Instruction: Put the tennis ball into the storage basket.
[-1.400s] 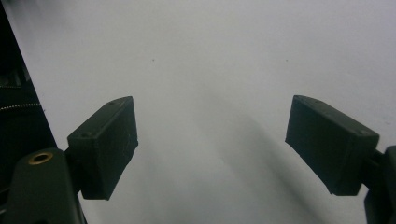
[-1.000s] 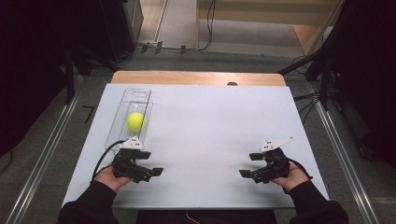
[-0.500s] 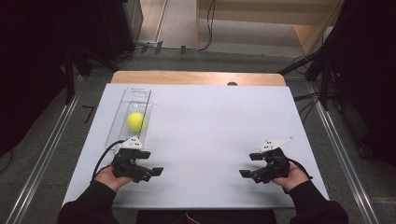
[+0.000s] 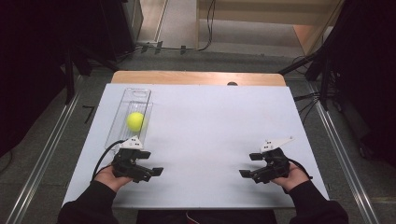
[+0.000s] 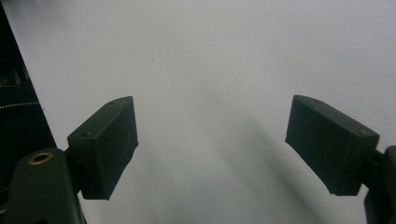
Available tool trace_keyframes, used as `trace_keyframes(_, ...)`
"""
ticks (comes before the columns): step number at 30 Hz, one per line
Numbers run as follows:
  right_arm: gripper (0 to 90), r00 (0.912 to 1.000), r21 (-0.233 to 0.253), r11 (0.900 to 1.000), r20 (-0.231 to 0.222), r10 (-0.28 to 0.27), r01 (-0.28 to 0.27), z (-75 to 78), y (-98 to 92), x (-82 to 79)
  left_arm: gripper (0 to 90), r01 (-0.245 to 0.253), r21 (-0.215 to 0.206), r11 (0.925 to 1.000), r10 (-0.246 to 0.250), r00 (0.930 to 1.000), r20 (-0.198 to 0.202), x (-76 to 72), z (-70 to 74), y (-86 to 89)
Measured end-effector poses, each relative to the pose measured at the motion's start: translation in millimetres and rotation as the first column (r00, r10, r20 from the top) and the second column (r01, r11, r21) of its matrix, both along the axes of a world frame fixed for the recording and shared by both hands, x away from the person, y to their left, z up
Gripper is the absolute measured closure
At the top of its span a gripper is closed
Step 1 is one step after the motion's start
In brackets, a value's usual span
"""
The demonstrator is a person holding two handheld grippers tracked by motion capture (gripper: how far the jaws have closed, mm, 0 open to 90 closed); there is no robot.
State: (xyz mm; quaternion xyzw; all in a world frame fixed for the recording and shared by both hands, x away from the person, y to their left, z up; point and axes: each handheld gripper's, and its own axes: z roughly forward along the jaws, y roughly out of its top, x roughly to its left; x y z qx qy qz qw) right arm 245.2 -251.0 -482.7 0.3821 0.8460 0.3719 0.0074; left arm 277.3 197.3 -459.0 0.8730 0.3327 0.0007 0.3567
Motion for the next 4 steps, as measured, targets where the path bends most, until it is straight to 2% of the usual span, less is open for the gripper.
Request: trace_keyframes(4, 14.8, 1.0, -0.002, 1.0, -0.002, -0.001, 0.001, 0.0, 0.1, -0.1, 15.8, 0.002, 0.001, 1.0, -0.002, 1.0, -0.003, 0.2, 0.0, 0.0)
